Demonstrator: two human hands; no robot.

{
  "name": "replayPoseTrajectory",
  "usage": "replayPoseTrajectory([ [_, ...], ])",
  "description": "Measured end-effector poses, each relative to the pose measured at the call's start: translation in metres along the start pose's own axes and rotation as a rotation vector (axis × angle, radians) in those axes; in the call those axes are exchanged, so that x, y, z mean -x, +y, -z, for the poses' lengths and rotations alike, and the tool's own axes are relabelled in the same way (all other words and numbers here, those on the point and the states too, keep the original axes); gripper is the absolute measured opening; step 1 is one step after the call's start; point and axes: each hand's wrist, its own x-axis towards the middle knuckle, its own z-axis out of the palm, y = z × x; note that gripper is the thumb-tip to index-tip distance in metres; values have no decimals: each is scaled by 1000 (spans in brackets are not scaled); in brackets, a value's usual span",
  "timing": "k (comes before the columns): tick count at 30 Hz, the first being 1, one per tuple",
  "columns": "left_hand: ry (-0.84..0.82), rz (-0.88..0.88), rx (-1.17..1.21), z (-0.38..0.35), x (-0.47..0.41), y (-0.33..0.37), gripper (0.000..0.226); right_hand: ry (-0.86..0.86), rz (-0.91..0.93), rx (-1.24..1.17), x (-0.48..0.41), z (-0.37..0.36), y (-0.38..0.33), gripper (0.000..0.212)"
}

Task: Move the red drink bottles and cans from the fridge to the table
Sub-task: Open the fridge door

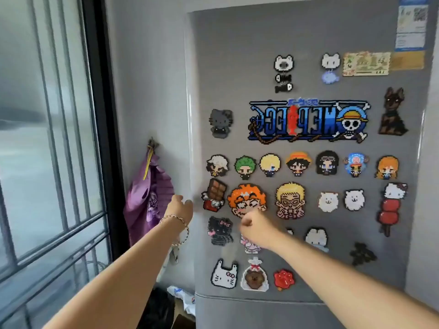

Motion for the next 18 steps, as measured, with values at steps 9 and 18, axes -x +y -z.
replayPoseTrajectory([
  [9, -14, -72, 246, -30, -22, 3, 42, 171, -170, 276, -7, -3, -13, 42],
  [18, -102, -165, 29, -5, 9, 8, 34, 267, -274, 292, 46, 25, -17, 24],
])
